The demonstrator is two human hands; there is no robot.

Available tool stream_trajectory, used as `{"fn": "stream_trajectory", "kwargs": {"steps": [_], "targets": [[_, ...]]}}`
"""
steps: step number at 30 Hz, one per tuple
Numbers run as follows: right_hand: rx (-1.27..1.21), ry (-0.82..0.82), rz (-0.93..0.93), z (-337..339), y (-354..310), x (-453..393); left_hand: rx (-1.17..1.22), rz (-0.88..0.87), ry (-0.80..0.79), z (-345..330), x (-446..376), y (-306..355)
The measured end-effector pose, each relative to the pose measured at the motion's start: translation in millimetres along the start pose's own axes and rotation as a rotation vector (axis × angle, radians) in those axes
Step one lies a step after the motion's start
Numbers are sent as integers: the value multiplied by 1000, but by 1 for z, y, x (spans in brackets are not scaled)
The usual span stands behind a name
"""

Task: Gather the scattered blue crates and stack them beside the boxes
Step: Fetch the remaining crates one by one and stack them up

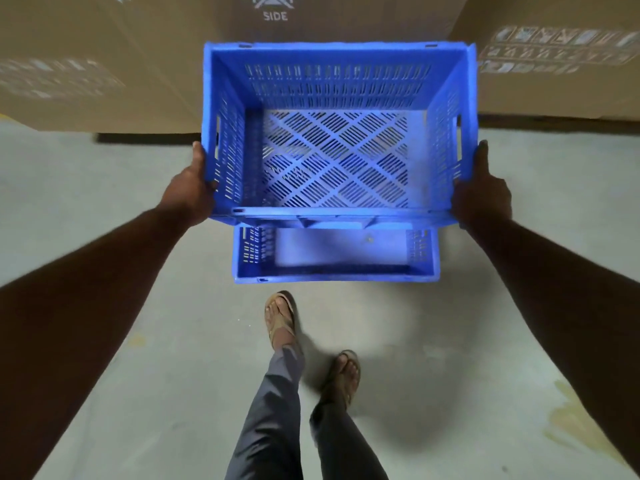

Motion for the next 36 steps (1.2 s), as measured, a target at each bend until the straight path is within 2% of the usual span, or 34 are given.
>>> {"fn": "stream_trajectory", "kwargs": {"steps": [21,31,36], "targets": [[28,-56,40,-5,39,26,127,89,-30,-30,90,-16],[38,-83,35,-11,62,56,202,47,19,-37,112,-30],[59,-97,52,-12,75,72,206,93,14,-56,145,-43]]}}
Point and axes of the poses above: each hand's wrist, its own x-axis away from the middle knuckle, its own z-axis out of the back of the hand, y = z × x, the point moved 5 cm from there along -x, towards the middle knuckle
